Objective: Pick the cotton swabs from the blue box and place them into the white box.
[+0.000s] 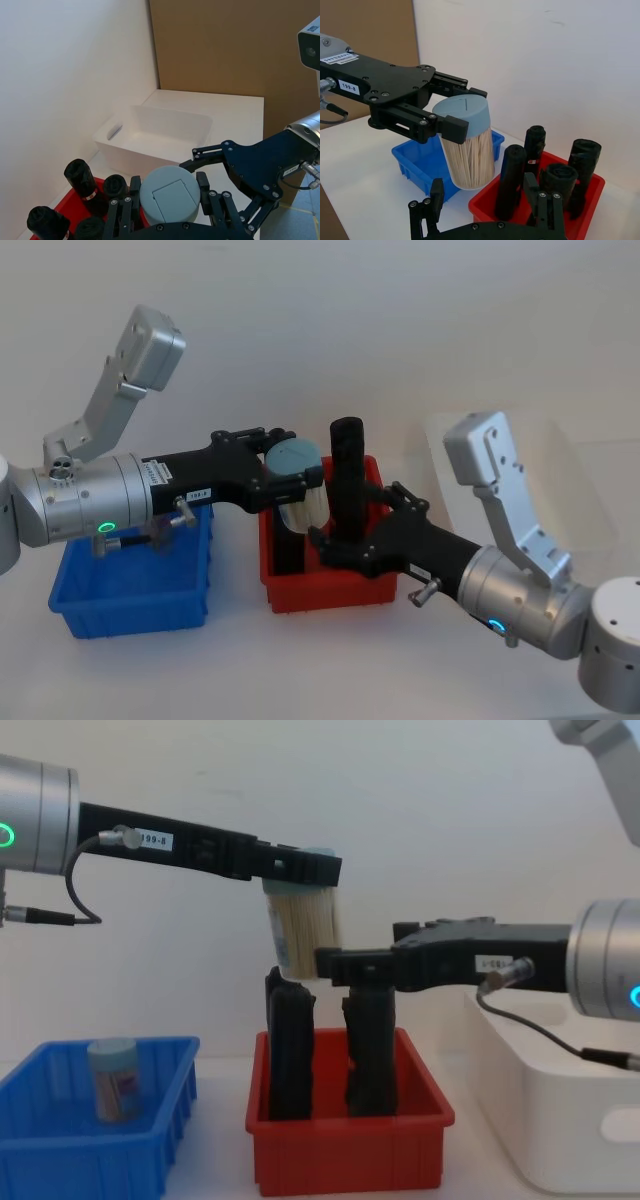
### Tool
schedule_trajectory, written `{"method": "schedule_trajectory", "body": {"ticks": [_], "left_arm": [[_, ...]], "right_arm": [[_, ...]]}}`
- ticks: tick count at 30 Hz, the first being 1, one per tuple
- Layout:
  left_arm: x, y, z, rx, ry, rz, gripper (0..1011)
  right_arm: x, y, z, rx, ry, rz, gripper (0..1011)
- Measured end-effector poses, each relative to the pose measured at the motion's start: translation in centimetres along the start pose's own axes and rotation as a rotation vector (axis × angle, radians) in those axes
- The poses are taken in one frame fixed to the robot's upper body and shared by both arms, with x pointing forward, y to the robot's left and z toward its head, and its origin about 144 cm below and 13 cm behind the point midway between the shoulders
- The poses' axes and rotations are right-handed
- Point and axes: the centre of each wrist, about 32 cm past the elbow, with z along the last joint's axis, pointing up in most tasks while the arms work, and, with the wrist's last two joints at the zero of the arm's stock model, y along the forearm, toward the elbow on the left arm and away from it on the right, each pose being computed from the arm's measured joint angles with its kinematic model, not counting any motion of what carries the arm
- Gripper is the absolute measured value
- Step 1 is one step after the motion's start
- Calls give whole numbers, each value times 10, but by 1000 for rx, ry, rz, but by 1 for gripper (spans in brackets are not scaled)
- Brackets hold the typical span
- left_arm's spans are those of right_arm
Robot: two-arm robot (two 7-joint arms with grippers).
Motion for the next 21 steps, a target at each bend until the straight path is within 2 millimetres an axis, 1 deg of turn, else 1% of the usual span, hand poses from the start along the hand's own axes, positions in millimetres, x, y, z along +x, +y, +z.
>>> {"method": "schedule_trajectory", "body": {"ticks": [11, 21], "left_arm": [[0, 0, 0, 0, 0, 0, 671], [0, 0, 0, 0, 0, 0, 671]], "right_arm": [[-1, 21, 3, -12, -19, 36, 1001], [0, 35, 4, -15, -38, 50, 1002]]}}
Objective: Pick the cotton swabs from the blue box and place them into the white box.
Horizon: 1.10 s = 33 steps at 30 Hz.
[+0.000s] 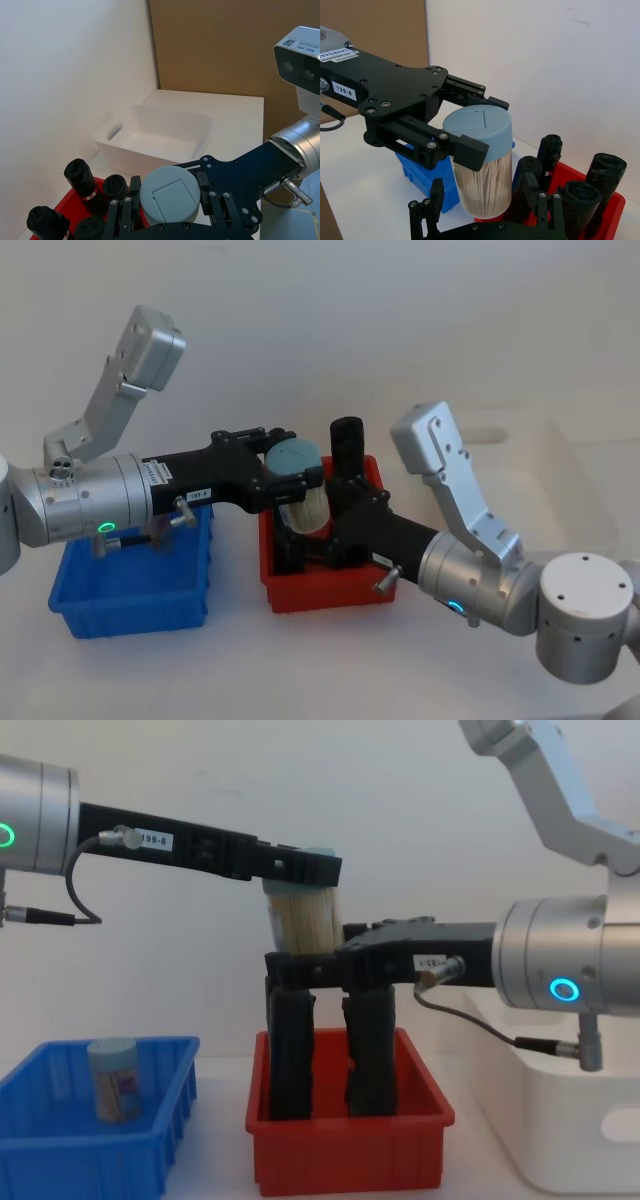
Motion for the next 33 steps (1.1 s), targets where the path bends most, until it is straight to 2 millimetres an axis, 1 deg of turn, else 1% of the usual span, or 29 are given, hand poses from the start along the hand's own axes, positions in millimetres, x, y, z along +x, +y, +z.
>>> {"method": "schedule_trajectory", "body": {"ticks": [3, 6, 7, 8, 11, 12, 13, 16, 19, 27, 29, 31, 32, 33], "left_arm": [[0, 0, 0, 0, 0, 0, 670], [0, 0, 0, 0, 0, 0, 670], [0, 0, 0, 0, 0, 0, 671], [0, 0, 0, 0, 0, 0, 671], [0, 0, 0, 0, 0, 0, 670], [0, 0, 0, 0, 0, 0, 671], [0, 0, 0, 0, 0, 0, 671], [0, 0, 0, 0, 0, 0, 671], [0, 0, 0, 0, 0, 1, 671], [0, 0, 0, -1, 0, 0, 671], [0, 0, 0, -1, 0, -1, 702], [0, 0, 0, 0, 0, 0, 771], [0, 0, 0, 0, 0, 0, 771], [0, 0, 0, 0, 0, 0, 817]], "right_arm": [[0, 3, 0, 0, -4, 2, 1000], [1, 6, 1, 2, -10, 5, 954], [1, 8, 1, 3, -13, 8, 916], [1, 8, 1, 3, -14, 9, 907], [1, 11, 2, 7, -21, 14, 836], [1, 12, 2, 8, -22, 16, 797], [1, 12, 2, 9, -24, 17, 786], [1, 14, 3, 12, -30, 22, 653], [2, 14, 4, 13, -32, 25, 628], [2, 16, 4, 16, -38, 34, 628], [-1, 17, 5, 19, -41, 49, 626], [0, 17, 5, 19, -41, 47, 626], [0, 17, 5, 19, -41, 48, 628], [0, 17, 5, 19, -41, 47, 626]]}}
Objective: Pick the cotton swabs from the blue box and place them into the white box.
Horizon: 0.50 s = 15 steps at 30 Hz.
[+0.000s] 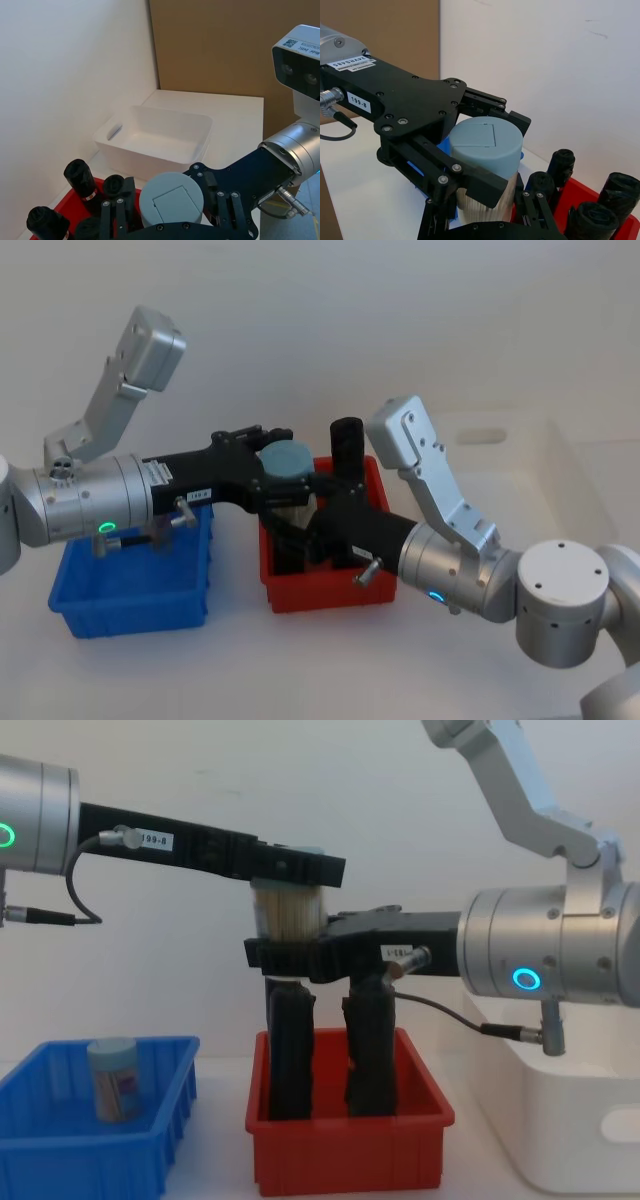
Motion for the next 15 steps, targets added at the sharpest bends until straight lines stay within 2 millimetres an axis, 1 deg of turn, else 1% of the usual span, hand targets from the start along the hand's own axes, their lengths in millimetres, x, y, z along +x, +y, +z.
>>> {"method": "schedule_trajectory", "body": {"ticks": [3, 5, 6, 15], "left_arm": [[0, 0, 0, 0, 0, 0, 922], [0, 0, 0, 0, 0, 0, 952], [0, 0, 0, 0, 0, 1, 996], [0, 0, 0, 0, 0, 1, 1004]], "right_arm": [[0, -1, 0, -1, 2, -6, 628], [0, -2, 0, -2, 4, -9, 626], [0, -3, -1, -3, 4, -11, 628], [0, -13, -2, -4, 15, -52, 628]]}}
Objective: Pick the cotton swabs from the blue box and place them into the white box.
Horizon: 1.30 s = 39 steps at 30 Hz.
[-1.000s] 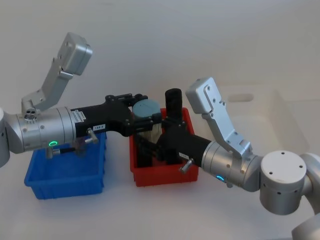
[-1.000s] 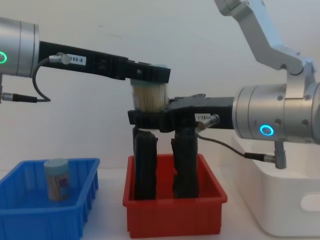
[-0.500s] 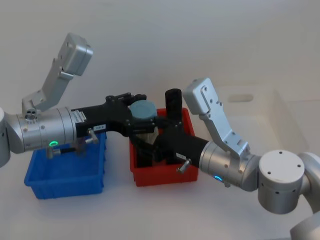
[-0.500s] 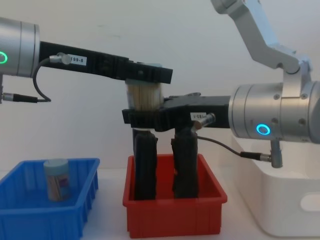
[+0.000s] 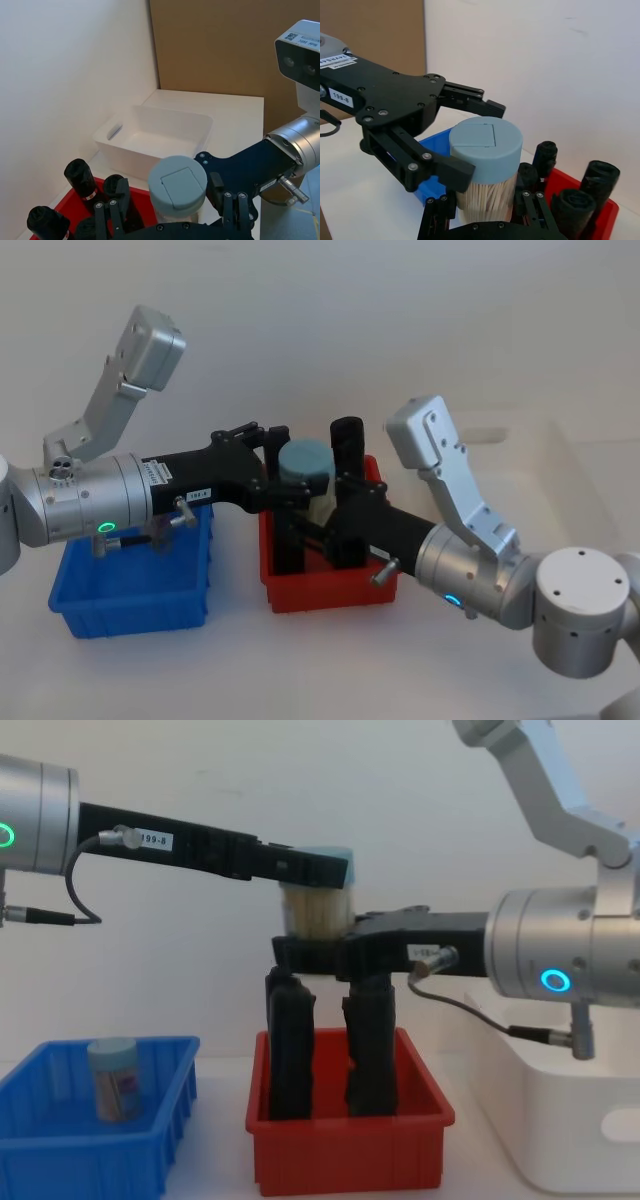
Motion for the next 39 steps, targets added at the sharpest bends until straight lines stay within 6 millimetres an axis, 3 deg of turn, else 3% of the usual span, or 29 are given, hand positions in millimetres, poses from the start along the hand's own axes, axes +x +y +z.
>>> {"method": "schedule_trajectory", "body": {"ticks": [25, 39], "left_arm": [[0, 0, 0, 0, 0, 0, 1004], [0, 0, 0, 0, 0, 0, 1004]], "right_arm": [[23, -71, -20, 42, 98, -314, 626], [48, -85, -47, -1, 147, -524, 626]]}}
